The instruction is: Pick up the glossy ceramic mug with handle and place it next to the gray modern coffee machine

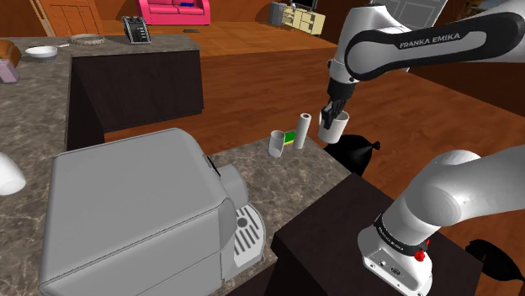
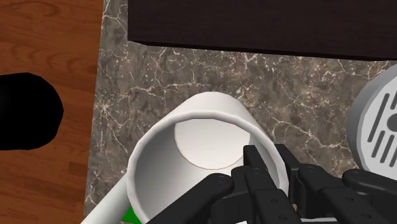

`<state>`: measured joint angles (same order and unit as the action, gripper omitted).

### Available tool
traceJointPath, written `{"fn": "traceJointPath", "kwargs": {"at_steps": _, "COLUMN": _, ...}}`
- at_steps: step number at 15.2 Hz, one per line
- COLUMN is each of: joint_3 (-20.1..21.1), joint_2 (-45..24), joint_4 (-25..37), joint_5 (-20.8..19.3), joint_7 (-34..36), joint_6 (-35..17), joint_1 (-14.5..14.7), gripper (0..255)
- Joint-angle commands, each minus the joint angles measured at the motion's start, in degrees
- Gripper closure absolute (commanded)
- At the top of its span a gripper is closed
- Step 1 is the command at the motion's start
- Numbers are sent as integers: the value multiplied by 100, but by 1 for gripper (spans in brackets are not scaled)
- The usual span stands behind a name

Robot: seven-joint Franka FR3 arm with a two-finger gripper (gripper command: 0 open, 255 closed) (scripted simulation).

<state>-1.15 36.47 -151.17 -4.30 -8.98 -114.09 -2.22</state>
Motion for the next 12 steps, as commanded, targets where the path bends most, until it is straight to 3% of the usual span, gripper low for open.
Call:
{"fn": "traceJointPath", "kwargs": {"at_steps": 1, "joint_3": 2, "joint_2": 65, "joint_4": 100, "joint_5": 5, "joint_7": -10, "joint_6": 166, "joint_1": 2, "gripper": 255}}
{"fn": "traceJointPath", "kwargs": {"at_steps": 12, "joint_3": 18, "joint_2": 197, "joint_4": 865, "joint_5": 35, "joint_7": -58, "joint_6": 1061, "joint_1": 10, "gripper": 255}}
